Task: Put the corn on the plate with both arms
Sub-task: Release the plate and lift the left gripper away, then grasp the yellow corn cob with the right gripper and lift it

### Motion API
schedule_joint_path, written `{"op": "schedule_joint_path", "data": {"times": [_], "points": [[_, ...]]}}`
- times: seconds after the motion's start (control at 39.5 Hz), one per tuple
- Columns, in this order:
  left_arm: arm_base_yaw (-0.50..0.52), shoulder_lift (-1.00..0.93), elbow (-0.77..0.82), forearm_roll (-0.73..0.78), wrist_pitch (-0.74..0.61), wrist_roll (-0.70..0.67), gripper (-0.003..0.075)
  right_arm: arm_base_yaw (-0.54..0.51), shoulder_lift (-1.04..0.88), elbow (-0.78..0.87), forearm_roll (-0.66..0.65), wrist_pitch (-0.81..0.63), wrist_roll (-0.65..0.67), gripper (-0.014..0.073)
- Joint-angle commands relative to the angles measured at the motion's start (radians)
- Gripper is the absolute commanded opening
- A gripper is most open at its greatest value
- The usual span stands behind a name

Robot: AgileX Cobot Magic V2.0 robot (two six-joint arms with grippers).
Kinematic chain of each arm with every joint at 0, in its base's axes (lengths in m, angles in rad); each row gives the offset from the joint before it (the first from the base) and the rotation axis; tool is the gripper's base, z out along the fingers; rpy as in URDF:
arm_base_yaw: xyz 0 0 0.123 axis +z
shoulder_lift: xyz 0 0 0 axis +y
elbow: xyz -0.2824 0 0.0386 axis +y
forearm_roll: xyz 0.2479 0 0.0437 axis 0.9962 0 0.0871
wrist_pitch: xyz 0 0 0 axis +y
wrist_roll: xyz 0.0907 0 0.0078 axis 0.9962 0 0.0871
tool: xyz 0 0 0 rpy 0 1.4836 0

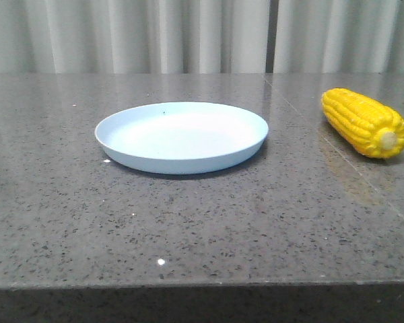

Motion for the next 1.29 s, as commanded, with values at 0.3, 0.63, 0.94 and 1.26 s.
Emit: {"op": "schedule_joint_path", "data": {"times": [0.3,0.63,0.94,1.26], "points": [[-0.007,-0.493,0.282,0.027,-0.253,-0.010,-0.0020,-0.004,0.013,-0.039,0.007,-0.072,-0.009,0.0471],[-0.007,-0.556,0.289,0.027,-0.256,-0.010,-0.0020,-0.004,0.015,-0.039,0.018,-0.089,-0.009,0.0471],[-0.007,-0.556,0.289,0.027,-0.256,-0.010,-0.0020,-0.004,0.290,-0.154,0.018,-0.033,-0.009,0.0481],[-0.007,-0.556,0.289,0.027,-0.256,-0.010,-0.0020,0.067,0.691,-0.359,0.068,0.117,-0.009,0.0596]]}}
